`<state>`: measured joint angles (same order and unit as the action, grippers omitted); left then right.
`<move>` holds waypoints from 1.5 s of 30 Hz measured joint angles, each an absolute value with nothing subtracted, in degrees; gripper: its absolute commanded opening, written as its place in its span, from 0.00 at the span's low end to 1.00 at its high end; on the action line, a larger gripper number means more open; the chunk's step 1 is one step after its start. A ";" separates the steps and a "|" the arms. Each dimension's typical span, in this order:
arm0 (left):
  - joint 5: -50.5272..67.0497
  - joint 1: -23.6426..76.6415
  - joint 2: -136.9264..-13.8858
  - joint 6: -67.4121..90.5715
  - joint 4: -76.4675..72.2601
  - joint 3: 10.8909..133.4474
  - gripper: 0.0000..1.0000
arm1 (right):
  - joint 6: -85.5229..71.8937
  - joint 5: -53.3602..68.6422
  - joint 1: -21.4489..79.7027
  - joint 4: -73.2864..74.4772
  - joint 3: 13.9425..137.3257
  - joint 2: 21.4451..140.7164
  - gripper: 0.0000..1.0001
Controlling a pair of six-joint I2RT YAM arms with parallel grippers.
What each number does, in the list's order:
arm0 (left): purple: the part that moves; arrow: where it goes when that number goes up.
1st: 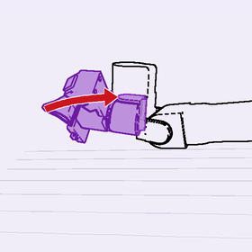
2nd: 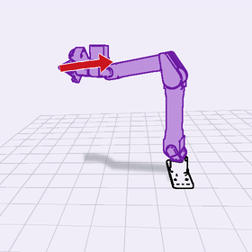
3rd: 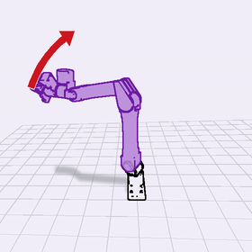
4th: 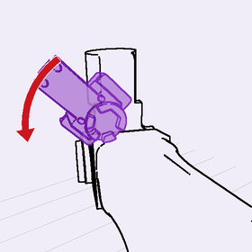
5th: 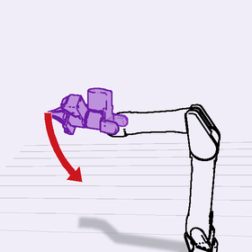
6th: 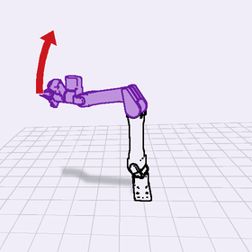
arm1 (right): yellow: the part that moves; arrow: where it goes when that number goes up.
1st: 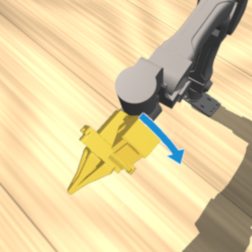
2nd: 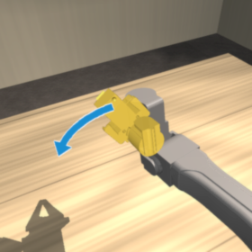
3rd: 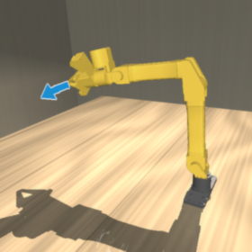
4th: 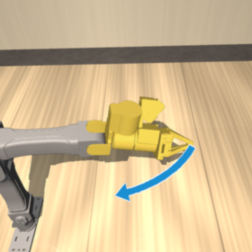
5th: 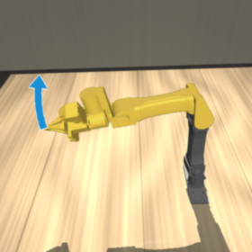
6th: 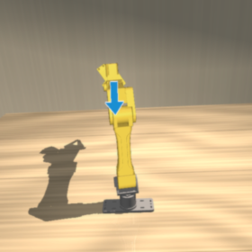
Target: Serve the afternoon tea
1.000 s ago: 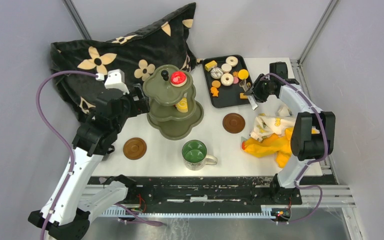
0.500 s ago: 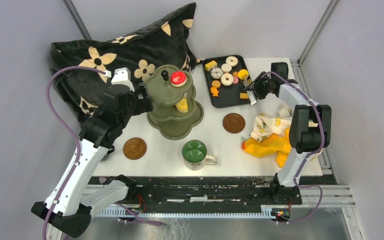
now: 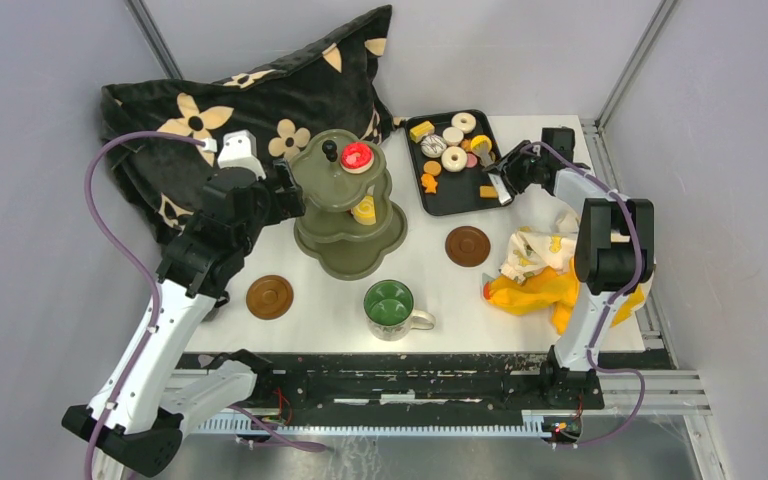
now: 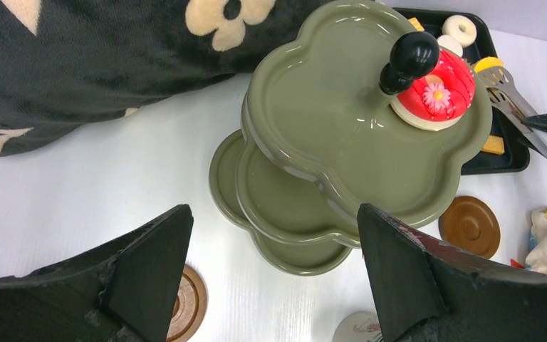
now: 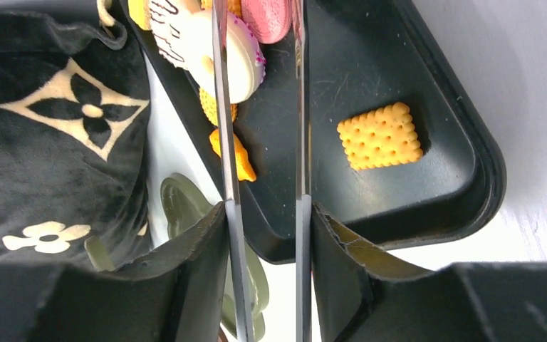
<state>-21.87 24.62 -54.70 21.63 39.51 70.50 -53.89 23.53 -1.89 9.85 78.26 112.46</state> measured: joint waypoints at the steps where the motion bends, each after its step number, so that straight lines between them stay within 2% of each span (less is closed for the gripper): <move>1: -22.02 24.62 -54.72 21.63 39.31 70.50 0.92 | -54.28 23.53 -2.00 9.21 78.26 112.62 0.32; 3: -22.31 24.62 -54.76 21.63 39.07 70.50 0.92 | -54.78 23.64 -2.15 8.10 78.28 113.14 0.15; 4: -22.39 24.62 -54.83 21.63 39.03 70.50 0.92 | -55.09 23.90 -2.26 7.44 78.28 113.47 0.10; 8: -22.44 24.62 -55.66 21.63 38.72 70.50 0.92 | -55.77 24.60 -2.37 6.04 78.26 114.08 0.01; 15: -21.80 24.62 -58.50 21.63 37.47 70.54 0.91 | -55.24 25.08 -2.48 4.82 75.00 112.16 0.01; 22: -20.64 24.62 -57.04 21.61 36.23 70.57 0.91 | -51.70 25.43 -2.52 8.45 66.52 97.80 0.01; 30: -20.05 24.62 -56.21 21.52 36.16 73.30 0.93 | -43.29 27.05 -2.52 17.47 64.27 81.17 0.01; 40: -11.88 24.62 -59.37 20.47 36.73 77.32 0.95 | -33.12 31.11 -1.19 34.04 65.36 71.18 0.01; 45: -9.63 24.95 -65.39 19.59 36.64 81.08 0.89 | -30.55 31.53 0.67 39.03 65.76 68.86 0.01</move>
